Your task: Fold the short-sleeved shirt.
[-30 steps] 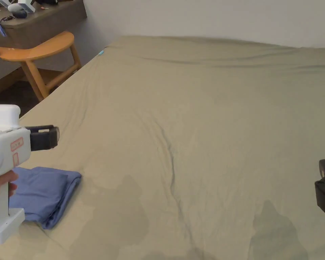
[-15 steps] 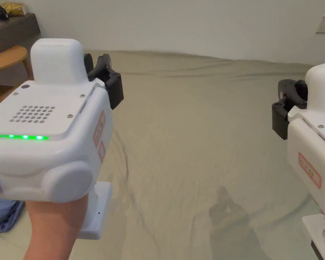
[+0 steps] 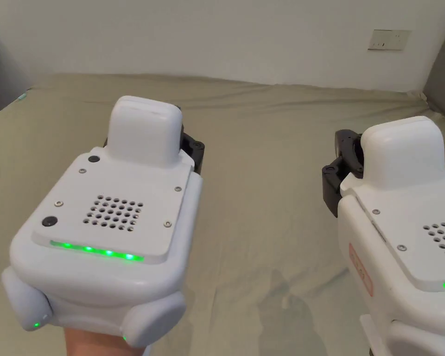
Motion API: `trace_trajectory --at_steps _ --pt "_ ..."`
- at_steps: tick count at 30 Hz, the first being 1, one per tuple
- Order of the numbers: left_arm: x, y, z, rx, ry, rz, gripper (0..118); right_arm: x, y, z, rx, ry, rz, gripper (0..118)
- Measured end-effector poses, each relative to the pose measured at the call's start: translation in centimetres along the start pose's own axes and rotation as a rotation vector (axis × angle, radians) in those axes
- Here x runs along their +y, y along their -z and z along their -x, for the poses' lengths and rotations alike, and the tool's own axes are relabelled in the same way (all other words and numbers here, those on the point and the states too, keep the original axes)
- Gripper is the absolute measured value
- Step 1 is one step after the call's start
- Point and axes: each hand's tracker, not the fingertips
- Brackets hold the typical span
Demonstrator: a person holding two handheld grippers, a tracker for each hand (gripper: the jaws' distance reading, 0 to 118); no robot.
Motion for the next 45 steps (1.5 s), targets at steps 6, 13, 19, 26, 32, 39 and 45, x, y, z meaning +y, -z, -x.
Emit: trace_trajectory --at_steps 6,13,19,26,32,39,45 --pt "0.2 -0.24 -0.81 0.011 0.004 -0.017 0 0.0 -0.13 -0.15 -0.001 0.001 0.002 2" --pt "0.76 -0.29 -0.5 0.026 -0.007 -0.021 0 0.21 -0.25 0.05 -0.004 -0.001 -0.009 2" --pt "0.6 -0.31 -0.57 0.027 -0.009 -0.017 0 0.18 -0.22 0.29 -0.001 0.001 -0.008 2" --pt "0.16 -0.19 -0.73 0.018 0.006 0.004 0 -0.11 -0.08 0.64 0.006 -0.002 -0.007 2" --pt "0.18 -0.07 -0.44 0.012 -0.007 0.015 0 -0.22 0.06 0.57 0.01 0.005 -0.004 2" --pt "-0.07 0.11 -0.56 0.012 -0.003 0.022 0 -0.49 0.3 0.37 0.0 0.016 -0.006 5" --pt "-0.05 0.58 -0.33 0.029 -0.004 0.033 73 -0.41 0.47 0.07 -0.004 -0.009 -0.036 112"
